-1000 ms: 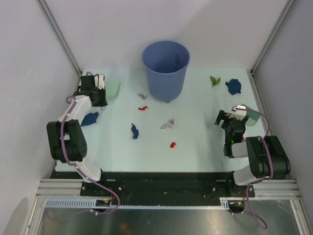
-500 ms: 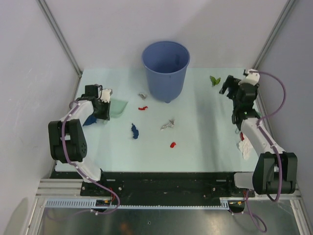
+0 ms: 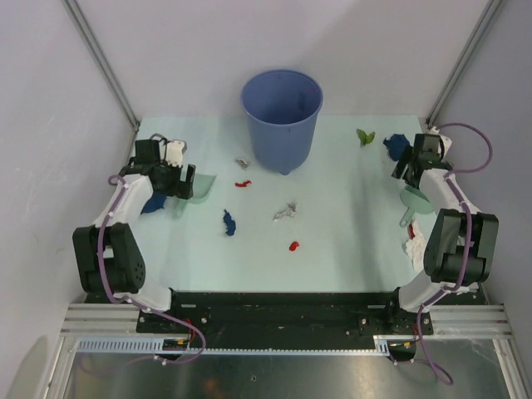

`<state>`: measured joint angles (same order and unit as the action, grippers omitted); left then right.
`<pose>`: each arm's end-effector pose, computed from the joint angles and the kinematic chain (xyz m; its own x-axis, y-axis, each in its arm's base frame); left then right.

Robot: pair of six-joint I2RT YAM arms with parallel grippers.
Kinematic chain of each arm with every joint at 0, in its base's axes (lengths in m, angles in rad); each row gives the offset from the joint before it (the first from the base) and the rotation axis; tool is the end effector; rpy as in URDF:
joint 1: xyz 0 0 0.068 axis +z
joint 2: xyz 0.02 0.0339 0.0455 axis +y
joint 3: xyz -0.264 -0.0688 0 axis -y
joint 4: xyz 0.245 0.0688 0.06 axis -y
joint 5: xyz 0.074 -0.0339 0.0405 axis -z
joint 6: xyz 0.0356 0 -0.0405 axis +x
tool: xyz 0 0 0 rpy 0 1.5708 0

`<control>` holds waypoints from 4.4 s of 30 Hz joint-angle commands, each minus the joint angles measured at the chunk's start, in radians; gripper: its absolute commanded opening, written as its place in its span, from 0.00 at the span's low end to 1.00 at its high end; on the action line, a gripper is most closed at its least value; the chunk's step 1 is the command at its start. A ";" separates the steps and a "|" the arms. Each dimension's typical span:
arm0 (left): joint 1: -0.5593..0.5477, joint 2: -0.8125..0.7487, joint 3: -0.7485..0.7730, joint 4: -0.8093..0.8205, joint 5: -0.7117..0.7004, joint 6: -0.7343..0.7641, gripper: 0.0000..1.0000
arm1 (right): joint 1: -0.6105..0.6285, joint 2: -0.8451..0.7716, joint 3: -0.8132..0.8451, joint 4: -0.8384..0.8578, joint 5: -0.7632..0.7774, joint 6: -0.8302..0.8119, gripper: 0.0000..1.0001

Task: Sweep away the paper scraps from the table

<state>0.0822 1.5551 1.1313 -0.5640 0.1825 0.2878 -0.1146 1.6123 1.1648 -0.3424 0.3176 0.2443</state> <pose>0.3233 0.0202 0.2404 -0.7924 0.2148 -0.5709 0.2542 0.9671 0.0110 0.3501 -0.0515 0.2488 -0.6056 0.3010 -0.7367 0.4880 0.8717 -0.0450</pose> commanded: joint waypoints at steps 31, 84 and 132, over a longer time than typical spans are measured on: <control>-0.004 -0.187 0.025 -0.016 0.127 0.074 0.95 | 0.029 0.035 -0.136 -0.141 0.127 -0.003 0.75; -0.005 -0.181 -0.007 -0.016 0.135 0.093 0.95 | 0.060 0.209 0.118 -0.089 -0.156 -0.103 0.67; -0.068 -0.273 -0.011 -0.054 0.236 0.195 0.96 | 0.613 -0.077 -0.046 -0.083 -0.603 -0.321 0.89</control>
<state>0.0692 1.3579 1.1183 -0.6018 0.3187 0.3531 0.5110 1.6791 1.1183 -0.4587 -0.2855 -0.1028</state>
